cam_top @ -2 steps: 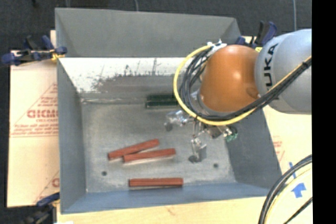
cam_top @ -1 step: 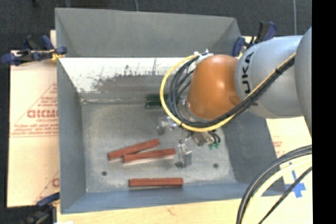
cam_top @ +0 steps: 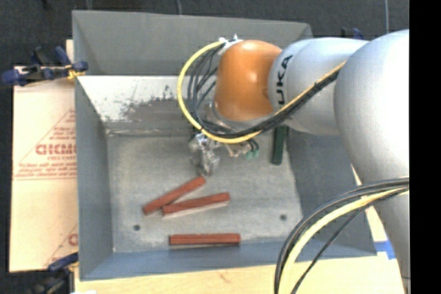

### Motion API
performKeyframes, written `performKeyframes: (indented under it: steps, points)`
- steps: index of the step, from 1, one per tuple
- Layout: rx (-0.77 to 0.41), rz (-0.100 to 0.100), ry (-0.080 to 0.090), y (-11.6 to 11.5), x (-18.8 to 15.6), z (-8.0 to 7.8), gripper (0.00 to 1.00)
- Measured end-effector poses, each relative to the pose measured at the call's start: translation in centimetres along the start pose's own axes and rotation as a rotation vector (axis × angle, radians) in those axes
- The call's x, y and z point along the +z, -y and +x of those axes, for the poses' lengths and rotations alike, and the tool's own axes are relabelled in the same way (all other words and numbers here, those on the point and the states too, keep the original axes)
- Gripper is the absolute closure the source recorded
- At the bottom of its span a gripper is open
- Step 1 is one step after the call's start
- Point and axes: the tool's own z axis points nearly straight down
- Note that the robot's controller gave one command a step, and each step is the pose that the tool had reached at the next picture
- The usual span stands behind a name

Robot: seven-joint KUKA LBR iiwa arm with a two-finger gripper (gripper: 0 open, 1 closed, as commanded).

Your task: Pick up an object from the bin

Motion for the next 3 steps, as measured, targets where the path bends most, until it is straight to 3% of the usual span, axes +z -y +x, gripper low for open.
performKeyframes:
  steps: [1,2,3]
  points:
    - [0.001,-0.001,0.0,0.0,0.0,0.0,0.0]
    - [0.001,-0.001,0.0,0.0,0.0,0.0,0.0]
    - [-0.064,0.002,0.001,-0.7,0.0,1.2,0.0]
